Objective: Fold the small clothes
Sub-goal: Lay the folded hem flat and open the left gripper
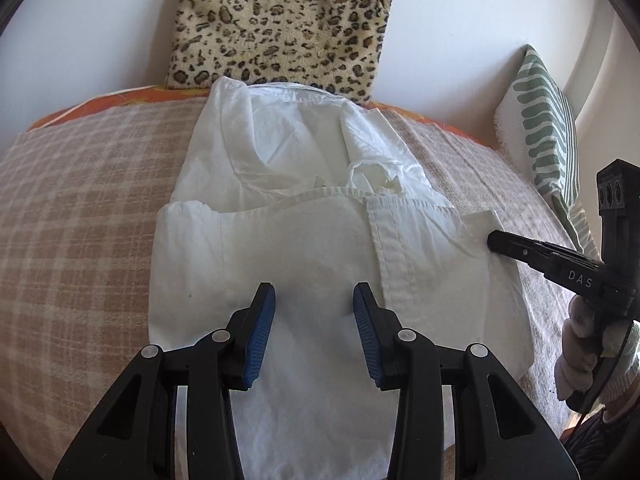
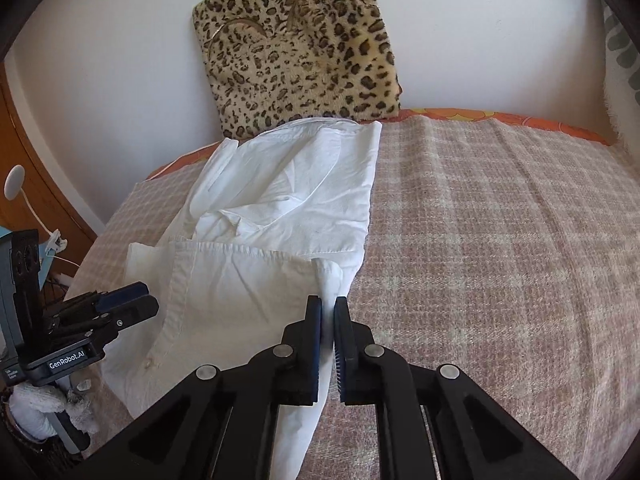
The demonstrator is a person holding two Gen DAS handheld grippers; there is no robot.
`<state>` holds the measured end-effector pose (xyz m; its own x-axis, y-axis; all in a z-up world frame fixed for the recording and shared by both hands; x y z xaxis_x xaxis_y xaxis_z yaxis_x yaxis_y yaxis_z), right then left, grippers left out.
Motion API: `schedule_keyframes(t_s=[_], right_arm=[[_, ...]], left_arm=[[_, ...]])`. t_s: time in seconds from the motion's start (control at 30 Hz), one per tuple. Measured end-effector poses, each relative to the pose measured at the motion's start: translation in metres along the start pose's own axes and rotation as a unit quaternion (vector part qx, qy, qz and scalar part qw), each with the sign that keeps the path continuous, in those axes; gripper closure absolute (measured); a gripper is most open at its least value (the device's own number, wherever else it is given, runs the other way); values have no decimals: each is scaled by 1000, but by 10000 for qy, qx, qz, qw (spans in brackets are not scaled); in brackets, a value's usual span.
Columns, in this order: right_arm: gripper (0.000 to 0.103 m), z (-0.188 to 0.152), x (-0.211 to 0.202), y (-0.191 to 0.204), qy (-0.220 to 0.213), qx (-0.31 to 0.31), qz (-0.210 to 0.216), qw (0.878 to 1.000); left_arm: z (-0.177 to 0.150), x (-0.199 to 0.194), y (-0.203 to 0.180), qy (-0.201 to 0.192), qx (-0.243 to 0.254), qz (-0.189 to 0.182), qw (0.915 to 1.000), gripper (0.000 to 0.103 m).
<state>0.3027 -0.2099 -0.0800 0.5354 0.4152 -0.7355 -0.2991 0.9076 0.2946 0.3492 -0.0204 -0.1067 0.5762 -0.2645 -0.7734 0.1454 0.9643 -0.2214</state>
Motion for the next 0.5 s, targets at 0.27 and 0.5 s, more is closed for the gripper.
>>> schedule_keyframes(t_s=[0.27, 0.5], right_arm=[[74, 8, -19, -16, -163, 16, -243, 9996], [68, 16, -41, -7, -443, -155, -274, 9985]], left_arm=[[5, -23, 13, -225, -40, 343, 9991, 66], [22, -61, 19, -643, 64, 670, 9957, 53]])
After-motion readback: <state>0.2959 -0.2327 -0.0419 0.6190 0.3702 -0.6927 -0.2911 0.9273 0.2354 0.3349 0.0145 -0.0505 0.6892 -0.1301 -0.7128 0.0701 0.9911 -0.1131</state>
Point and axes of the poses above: each gripper's, at about its wrist camera, not at the fingertips, and x roughly the way its jaws point, y to its left, z to its top, the point moved 3 cm from there along x, roughly the way its jaws point, and after that the axes turned 4 degrees about z, right-handed, at the moved point
